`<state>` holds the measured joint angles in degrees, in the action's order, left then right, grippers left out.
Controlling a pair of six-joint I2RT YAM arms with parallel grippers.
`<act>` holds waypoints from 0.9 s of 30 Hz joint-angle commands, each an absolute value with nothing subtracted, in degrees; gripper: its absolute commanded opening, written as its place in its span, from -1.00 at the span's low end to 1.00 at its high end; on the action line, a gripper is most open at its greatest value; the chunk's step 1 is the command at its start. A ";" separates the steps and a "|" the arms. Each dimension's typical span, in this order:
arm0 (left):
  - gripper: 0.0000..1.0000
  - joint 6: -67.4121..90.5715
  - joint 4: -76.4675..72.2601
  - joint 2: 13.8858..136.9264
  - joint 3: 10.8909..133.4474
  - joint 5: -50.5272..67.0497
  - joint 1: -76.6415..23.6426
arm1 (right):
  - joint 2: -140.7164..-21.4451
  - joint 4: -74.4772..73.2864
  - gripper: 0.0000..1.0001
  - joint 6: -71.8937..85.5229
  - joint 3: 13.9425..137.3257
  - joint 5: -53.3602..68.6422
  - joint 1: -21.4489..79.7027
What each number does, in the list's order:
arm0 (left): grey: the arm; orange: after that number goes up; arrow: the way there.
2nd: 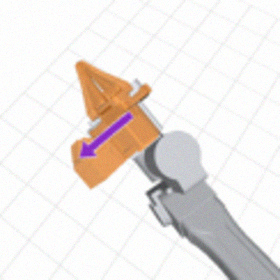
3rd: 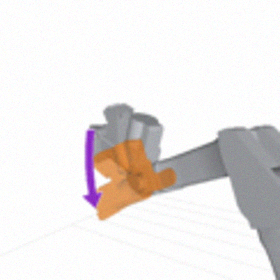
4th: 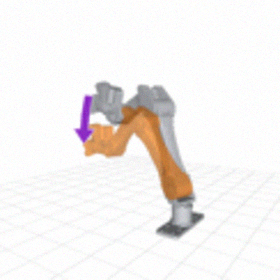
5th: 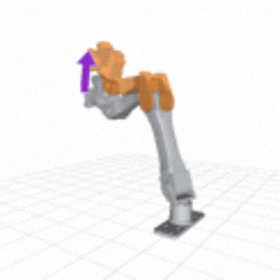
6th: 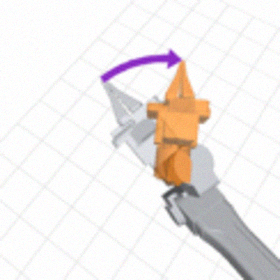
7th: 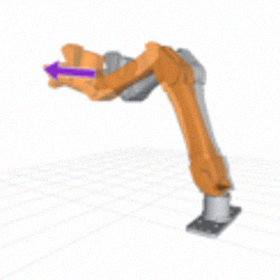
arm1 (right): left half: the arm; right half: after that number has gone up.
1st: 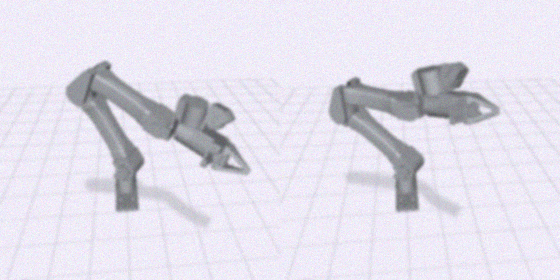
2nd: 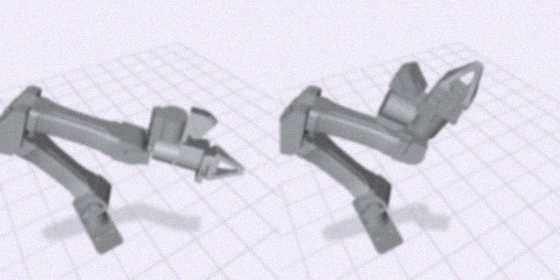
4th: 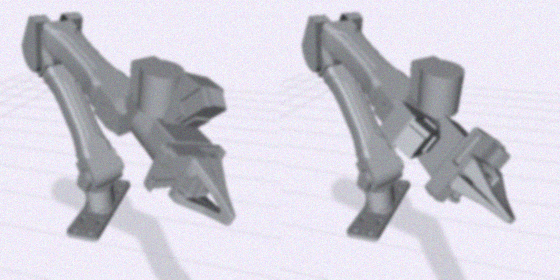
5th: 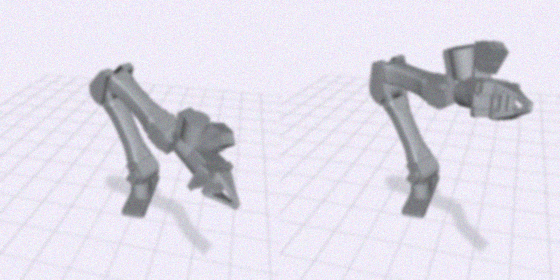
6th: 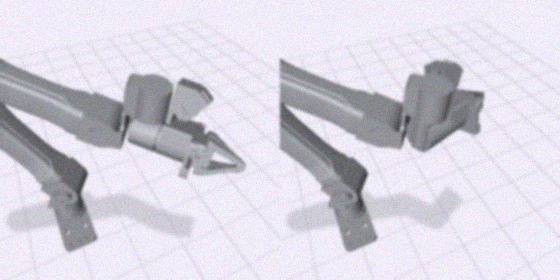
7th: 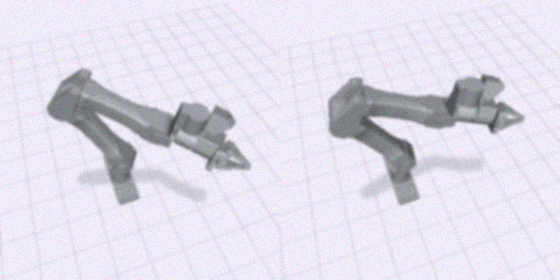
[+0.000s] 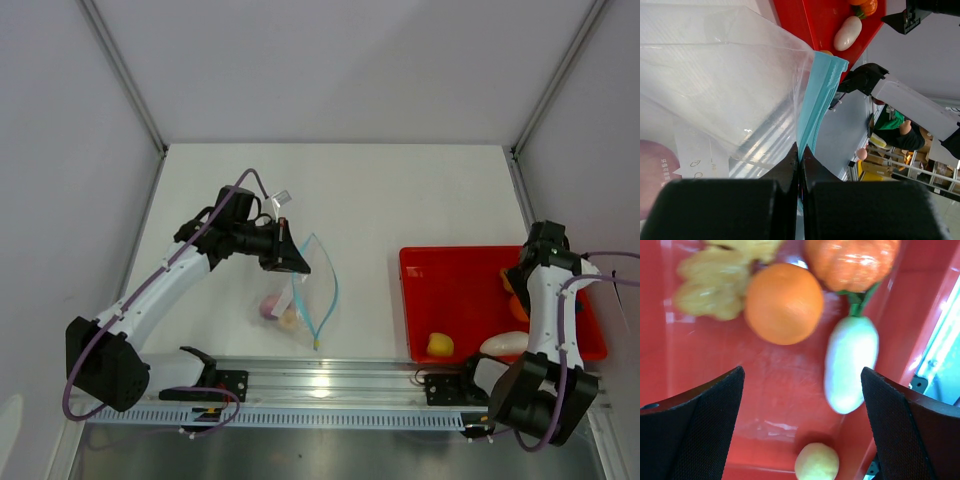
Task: Place the food in the zip-top bag and seal the zipper
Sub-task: Pick up the fake fruit from the bin.
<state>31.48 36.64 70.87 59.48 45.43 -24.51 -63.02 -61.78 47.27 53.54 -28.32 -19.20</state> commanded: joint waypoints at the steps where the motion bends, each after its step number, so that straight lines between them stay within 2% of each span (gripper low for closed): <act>1: -0.99 31.73 35.07 71.01 61.09 47.37 -24.87 | -62.58 -56.54 0.99 45.80 50.46 -25.85 -23.81; 9: -0.99 31.47 35.68 71.10 61.69 47.81 -24.87 | -67.32 -46.33 0.99 43.33 47.11 -21.45 -29.88; 20: -0.99 30.32 37.09 71.19 62.40 47.72 -24.87 | -71.01 -38.41 0.98 43.07 42.54 -18.90 -30.59; 25: -0.99 30.41 36.91 71.19 61.96 47.64 -24.87 | -71.89 -37.18 0.75 43.07 42.28 -19.51 -30.59; 27: -0.99 30.41 36.83 71.10 61.88 47.64 -24.87 | -72.16 -37.18 0.54 42.98 42.28 -20.65 -30.59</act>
